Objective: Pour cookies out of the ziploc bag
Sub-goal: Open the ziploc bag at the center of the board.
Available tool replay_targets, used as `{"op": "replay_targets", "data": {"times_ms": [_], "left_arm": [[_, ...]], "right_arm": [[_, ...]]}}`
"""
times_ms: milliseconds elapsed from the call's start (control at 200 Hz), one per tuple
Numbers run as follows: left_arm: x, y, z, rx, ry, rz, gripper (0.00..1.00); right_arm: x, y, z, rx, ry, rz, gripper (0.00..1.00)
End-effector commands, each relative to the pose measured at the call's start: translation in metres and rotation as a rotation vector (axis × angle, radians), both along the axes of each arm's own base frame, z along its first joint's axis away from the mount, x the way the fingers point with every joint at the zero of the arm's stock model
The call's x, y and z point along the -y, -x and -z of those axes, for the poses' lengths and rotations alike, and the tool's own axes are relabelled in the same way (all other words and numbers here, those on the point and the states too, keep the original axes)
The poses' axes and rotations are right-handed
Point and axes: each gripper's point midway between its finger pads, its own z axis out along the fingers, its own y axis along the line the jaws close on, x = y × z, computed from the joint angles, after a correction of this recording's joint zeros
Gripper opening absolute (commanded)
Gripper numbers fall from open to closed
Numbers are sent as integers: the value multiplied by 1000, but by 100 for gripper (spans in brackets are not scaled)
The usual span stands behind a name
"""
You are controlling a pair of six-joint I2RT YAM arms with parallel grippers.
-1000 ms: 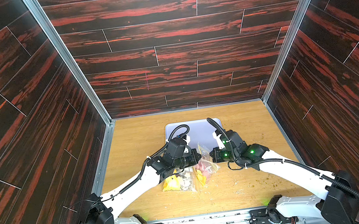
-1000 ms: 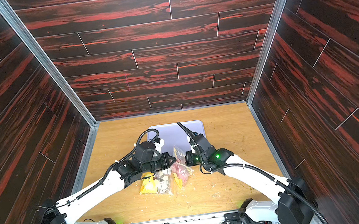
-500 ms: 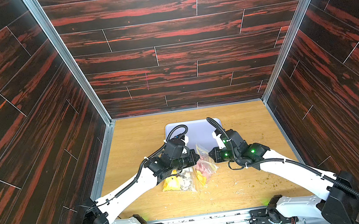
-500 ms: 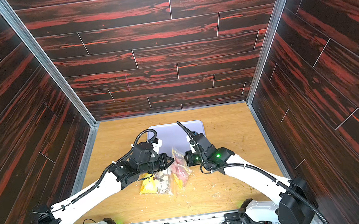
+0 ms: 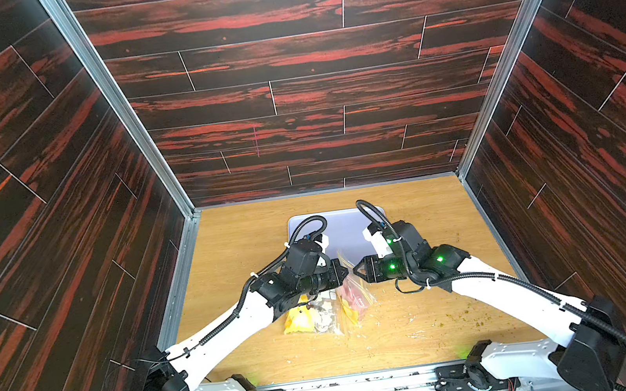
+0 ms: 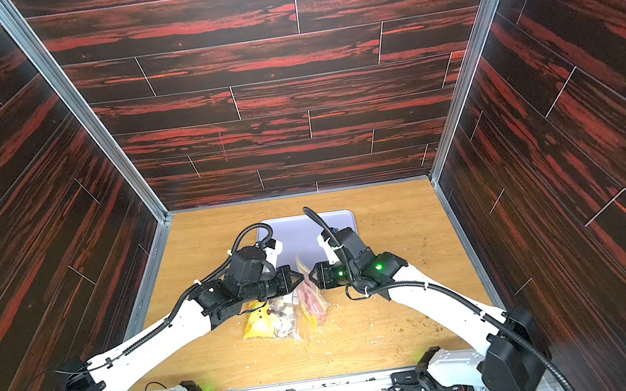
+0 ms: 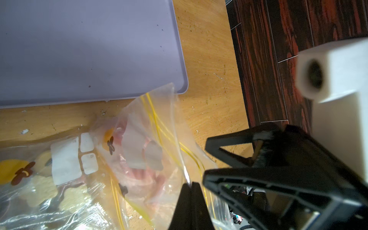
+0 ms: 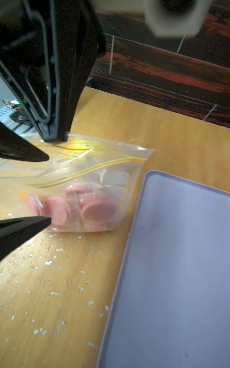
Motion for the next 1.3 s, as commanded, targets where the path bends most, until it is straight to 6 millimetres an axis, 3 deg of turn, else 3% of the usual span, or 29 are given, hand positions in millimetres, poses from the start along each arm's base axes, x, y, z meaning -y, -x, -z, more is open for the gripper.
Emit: {"op": "replay_targets", "data": {"times_ms": [0, 185, 431, 867, 1097, 1293], "left_arm": [[0, -4, -25, 56, 34, -5, 0], [-2, -5, -24, 63, 23, -8, 0], [-7, -5, -27, 81, -5, -13, 0], [-8, -10, -34, 115, -17, -19, 0], [-2, -14, -35, 117, -18, -7, 0], [9, -19, -29, 96, -14, 19, 0]], "right_arm": [[-6, 4, 10, -54, 13, -42, 48], [-4, 5, 20, -78, 42, -38, 43], [10, 3, 23, -68, 103, -3, 20], [33, -9, 19, -27, 146, 85, 17], [39, -12, 14, -5, 163, 102, 19], [40, -10, 0, 36, 140, 89, 48]]}}
